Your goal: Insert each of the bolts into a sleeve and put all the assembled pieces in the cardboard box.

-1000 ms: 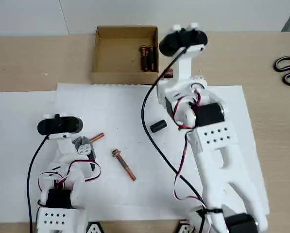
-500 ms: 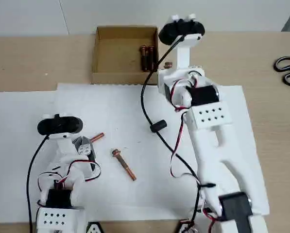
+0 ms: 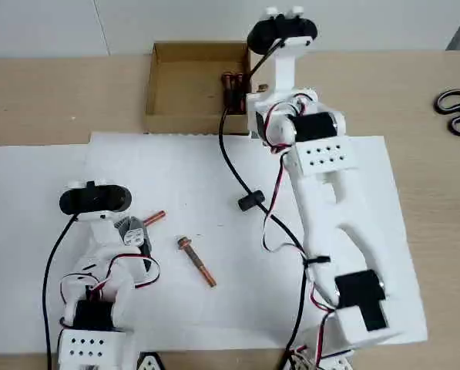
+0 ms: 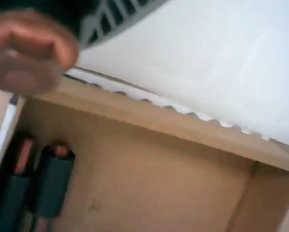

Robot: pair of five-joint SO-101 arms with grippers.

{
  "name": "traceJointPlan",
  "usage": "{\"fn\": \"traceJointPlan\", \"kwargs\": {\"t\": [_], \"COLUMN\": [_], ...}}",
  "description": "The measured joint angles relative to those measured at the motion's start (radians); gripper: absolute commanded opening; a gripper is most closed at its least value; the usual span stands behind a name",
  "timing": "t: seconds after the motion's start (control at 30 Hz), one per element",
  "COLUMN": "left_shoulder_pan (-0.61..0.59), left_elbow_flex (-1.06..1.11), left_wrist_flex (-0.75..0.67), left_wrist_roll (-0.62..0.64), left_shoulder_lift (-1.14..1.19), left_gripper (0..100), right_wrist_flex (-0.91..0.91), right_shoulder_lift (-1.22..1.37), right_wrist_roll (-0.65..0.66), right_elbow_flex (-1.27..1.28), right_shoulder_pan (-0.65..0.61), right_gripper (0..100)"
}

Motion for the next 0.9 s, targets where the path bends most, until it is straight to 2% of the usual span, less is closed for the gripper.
{"fn": "traceJointPlan", "kwargs": {"t": [0.7,0.9], "left_shoulder_pan": [0.000,0.000], "left_elbow_flex": [0.000,0.000], "left_wrist_flex": [0.000,0.000], "left_wrist_roll": [0.000,0.000], "left_shoulder_lift": [0.000,0.000], "left_gripper": [1,1], "right_wrist_flex": [-0.002,-0.075], "right_shoulder_lift": [0.201,0.236], "right_wrist_roll": [0.000,0.003], "right_elbow_flex": [-0.173,-0.173], "right_shoulder_pan": [0.015,0.015], "right_gripper": [0.4,0.4]}}
